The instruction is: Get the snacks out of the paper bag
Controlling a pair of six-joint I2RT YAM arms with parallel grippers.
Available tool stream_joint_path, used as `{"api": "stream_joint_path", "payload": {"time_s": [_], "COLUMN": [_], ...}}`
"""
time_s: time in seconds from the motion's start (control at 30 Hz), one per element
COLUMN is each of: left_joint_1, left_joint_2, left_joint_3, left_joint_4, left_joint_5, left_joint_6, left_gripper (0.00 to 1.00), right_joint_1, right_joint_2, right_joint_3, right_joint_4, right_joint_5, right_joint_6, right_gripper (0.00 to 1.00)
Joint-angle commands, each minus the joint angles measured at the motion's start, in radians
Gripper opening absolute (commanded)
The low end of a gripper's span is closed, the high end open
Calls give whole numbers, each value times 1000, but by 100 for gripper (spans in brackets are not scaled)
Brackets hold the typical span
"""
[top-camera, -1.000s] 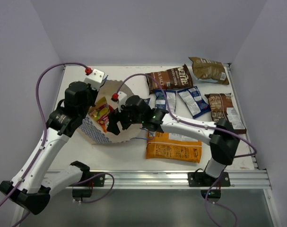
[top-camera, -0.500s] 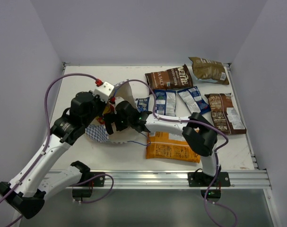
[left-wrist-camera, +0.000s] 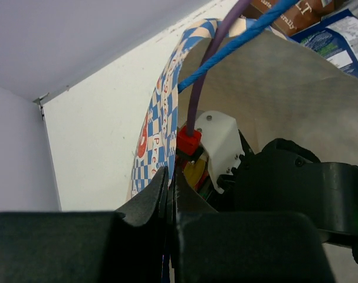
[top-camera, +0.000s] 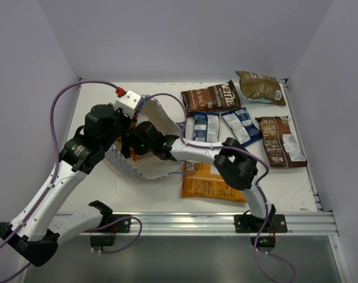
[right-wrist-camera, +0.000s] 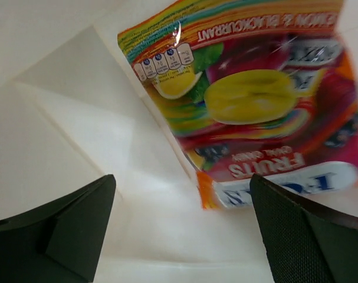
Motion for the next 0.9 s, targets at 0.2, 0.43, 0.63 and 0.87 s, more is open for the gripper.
{"api": "stream_joint_path", "payload": {"time_s": [0.2, 0.43, 0.63, 0.87], "left_joint_1": [-5, -3, -3, -5], "left_joint_2": [-18, -6, 18, 26], "left_joint_3": [141, 137, 176, 216], "left_joint_4": [37, -2, -32, -45], "left_joint_5": [97, 180, 284, 323], "left_joint_6": [-15, -25, -25, -28], "left_gripper": [0, 0, 0, 0], "right_joint_1": [-5, -5, -4, -5], "right_joint_2": [-37, -25, 13, 96], "right_joint_3": [-96, -93, -81, 5], "right_joint_4": [155, 145, 291, 174], "right_joint_5": [161, 327, 232, 284], "right_joint_6": [51, 65, -28, -13], "right_gripper": [99, 99, 99, 99]}}
